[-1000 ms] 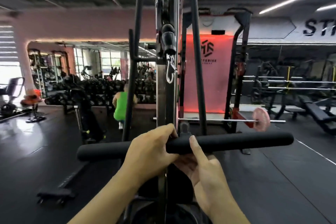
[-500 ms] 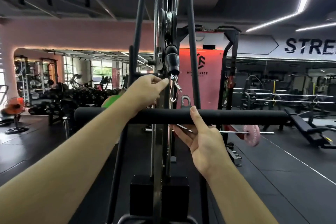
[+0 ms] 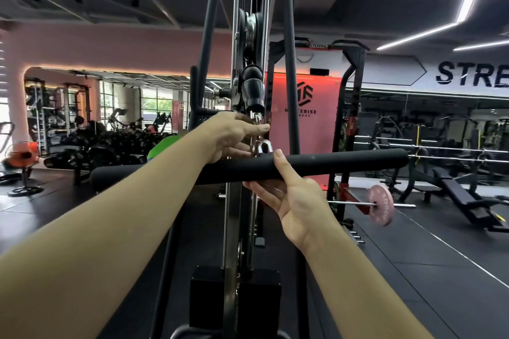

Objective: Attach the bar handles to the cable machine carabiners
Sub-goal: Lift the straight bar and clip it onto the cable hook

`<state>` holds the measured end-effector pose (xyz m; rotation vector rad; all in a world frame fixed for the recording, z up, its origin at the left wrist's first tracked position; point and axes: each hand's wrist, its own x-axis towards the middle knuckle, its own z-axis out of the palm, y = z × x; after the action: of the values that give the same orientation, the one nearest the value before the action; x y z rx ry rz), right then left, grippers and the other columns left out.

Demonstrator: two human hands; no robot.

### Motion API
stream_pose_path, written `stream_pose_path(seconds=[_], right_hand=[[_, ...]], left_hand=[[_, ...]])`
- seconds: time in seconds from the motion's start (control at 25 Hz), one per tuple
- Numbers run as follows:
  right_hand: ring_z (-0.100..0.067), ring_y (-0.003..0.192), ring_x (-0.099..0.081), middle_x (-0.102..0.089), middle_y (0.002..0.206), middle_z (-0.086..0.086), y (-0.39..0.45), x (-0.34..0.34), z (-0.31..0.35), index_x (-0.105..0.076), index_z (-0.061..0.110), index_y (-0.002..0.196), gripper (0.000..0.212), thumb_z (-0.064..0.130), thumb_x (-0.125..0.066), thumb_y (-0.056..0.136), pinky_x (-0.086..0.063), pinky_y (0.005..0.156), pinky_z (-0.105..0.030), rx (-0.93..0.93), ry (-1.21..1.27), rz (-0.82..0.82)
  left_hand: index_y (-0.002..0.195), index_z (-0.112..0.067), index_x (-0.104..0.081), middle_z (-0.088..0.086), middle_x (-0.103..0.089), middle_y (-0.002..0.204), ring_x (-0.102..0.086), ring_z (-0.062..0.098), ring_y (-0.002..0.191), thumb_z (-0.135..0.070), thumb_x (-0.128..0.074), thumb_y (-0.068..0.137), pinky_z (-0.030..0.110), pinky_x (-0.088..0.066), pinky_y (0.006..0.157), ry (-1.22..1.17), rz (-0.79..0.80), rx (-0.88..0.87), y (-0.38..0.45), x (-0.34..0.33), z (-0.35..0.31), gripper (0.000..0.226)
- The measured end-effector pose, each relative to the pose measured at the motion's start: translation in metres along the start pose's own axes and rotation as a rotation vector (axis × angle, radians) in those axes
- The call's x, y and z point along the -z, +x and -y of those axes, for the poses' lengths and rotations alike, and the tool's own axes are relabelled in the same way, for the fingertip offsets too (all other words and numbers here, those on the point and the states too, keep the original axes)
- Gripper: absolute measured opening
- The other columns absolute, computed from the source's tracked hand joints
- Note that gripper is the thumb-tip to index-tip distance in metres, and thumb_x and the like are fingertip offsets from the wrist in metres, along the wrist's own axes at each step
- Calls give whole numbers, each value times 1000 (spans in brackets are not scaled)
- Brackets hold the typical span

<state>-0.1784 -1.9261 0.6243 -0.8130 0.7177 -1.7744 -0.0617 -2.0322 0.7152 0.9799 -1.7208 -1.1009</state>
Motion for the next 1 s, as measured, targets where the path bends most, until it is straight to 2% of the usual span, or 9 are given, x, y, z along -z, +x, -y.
stream_pose_path(seconds=[0.16,0.32,0.4,0.52,0.6,0.68,0.84,0.92,1.0], right_hand=[[-42,95,-79,-79,106,-30,4,0,2,-65,-13,119,44,23,-73,95,-68,69,-34,1,-40,22],[-43,97,-79,-79,106,-31,8,-3,1,-65,-13,119,45,23,-75,94,-68,64,-33,-14,-38,12],[-44,96,-79,-78,106,-31,12,-5,0,-64,-13,120,46,23,-76,93,-66,60,-31,-13,-37,-3],[-44,96,-79,-78,107,-31,18,-7,0,-63,-13,120,46,23,-76,93,-67,60,-32,-20,-49,-1],[-42,96,-79,-77,109,-31,23,-8,0,-63,-12,120,46,22,-77,92,-68,63,-35,-38,-49,-9],[-41,95,-80,-77,110,-30,26,-11,-2,-63,-12,120,46,21,-78,91,-68,62,-37,-53,-47,-18],[-39,83,-81,-79,103,-28,36,-18,-1,-66,-10,115,41,20,-79,90,-67,59,-38,-69,-76,-46],[-36,76,-82,-79,100,-27,41,-22,4,-67,-10,115,41,20,-80,90,-68,60,-39,-61,-99,-63],[-37,75,-82,-80,99,-26,42,-20,6,-67,-9,115,41,20,-80,90,-68,60,-39,-63,-112,-87]], left_hand=[[141,-8,-54,16,-67,131,-70,35,107,-29,-90,72,30,-64,61,-102,75,23,8,6,6,80],[131,-9,-59,7,-73,102,-70,13,53,-24,-90,74,27,-58,53,-172,101,-7,16,7,10,66],[125,-11,-63,3,-74,91,-69,10,48,-19,-89,76,25,-57,50,-177,94,-19,17,7,9,56],[108,-14,-67,4,-77,96,-71,11,60,-16,-87,77,27,-62,58,-156,112,-50,20,9,13,36],[106,-15,-67,7,-77,109,-72,18,78,-17,-88,76,30,-63,69,-146,115,-67,22,12,18,37],[109,-14,-66,5,-76,109,-71,22,89,-17,-89,75,30,-63,70,-136,115,-81,24,14,22,41],[92,-17,-68,3,-77,107,-70,21,93,-17,-91,68,27,-63,67,-102,110,-117,24,18,23,33],[93,-16,-69,5,-77,103,-70,22,92,-21,-93,60,31,-63,75,-89,127,-125,22,21,21,41],[100,-14,-68,8,-77,111,-73,24,93,-25,-93,56,35,-65,76,-110,124,-146,22,22,23,52]])
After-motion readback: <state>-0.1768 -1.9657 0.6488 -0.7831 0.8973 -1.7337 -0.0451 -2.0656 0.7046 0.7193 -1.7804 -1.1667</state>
